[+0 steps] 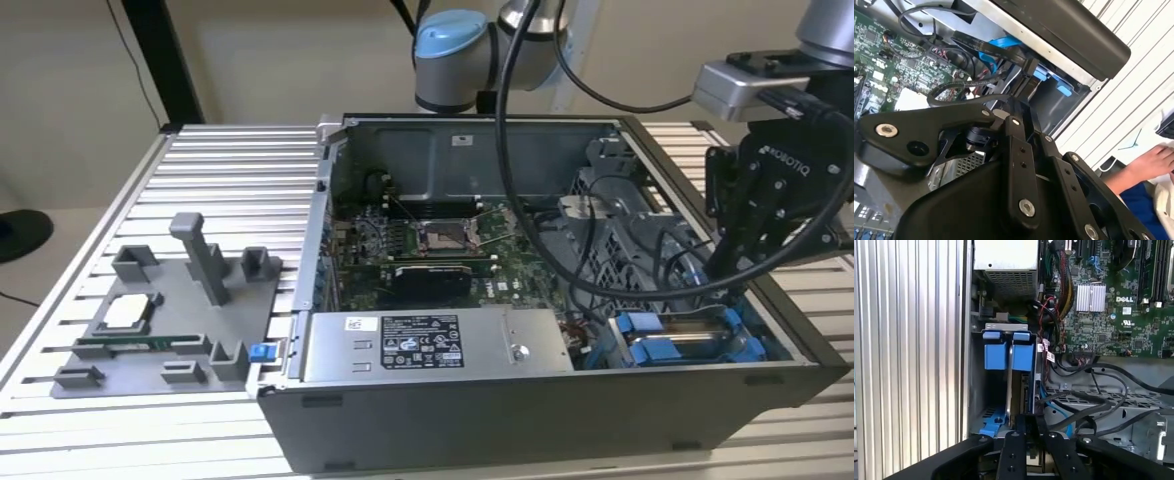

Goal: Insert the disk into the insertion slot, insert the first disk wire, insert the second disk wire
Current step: 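Insert the first disk wire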

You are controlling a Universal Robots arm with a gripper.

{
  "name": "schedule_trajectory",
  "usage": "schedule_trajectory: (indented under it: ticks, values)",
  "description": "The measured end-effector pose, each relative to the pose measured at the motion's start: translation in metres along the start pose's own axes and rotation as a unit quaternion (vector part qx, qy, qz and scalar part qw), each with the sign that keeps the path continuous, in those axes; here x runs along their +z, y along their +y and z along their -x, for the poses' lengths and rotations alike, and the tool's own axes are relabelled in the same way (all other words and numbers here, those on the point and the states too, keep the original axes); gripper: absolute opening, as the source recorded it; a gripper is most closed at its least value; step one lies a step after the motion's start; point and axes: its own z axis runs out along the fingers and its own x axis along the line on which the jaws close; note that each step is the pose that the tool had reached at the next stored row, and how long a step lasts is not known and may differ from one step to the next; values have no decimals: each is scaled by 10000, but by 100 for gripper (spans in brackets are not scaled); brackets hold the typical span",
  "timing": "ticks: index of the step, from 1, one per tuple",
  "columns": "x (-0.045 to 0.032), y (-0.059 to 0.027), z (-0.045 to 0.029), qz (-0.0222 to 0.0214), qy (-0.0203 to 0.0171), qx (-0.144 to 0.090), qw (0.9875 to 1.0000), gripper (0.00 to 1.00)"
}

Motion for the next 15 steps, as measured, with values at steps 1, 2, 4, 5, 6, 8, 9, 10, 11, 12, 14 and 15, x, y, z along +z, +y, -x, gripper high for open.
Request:
schedule_trajectory:
  ticks: [1, 2, 4, 5, 6, 8, 9, 10, 11, 12, 14, 15]
  values:
    - [4, -4, -16, 16, 0, -1, 10000, 0]
    - [9, -9, -35, 36, 0, -3, 10000, 0]
    - [24, -14, -61, 87, -2, -7, 10000, 0]
    - [28, -14, -62, 116, -5, -7, 9999, 0]
    - [29, -14, -63, 148, -11, -5, 9999, 0]
    - [31, -14, -62, 203, -55, -2, 9998, 0]
    - [31, -13, -63, 218, -92, 0, 9997, 0]
    - [31, -13, -63, 226, -137, 3, 9997, 0]
    - [32, -13, -63, 229, -193, 7, 9996, 0]
    - [33, -13, -63, 229, -255, 10, 9994, 0]
    - [36, -14, -63, 229, -376, 17, 9990, 0]
    - [39, -15, -65, 230, -415, 21, 9989, 0]
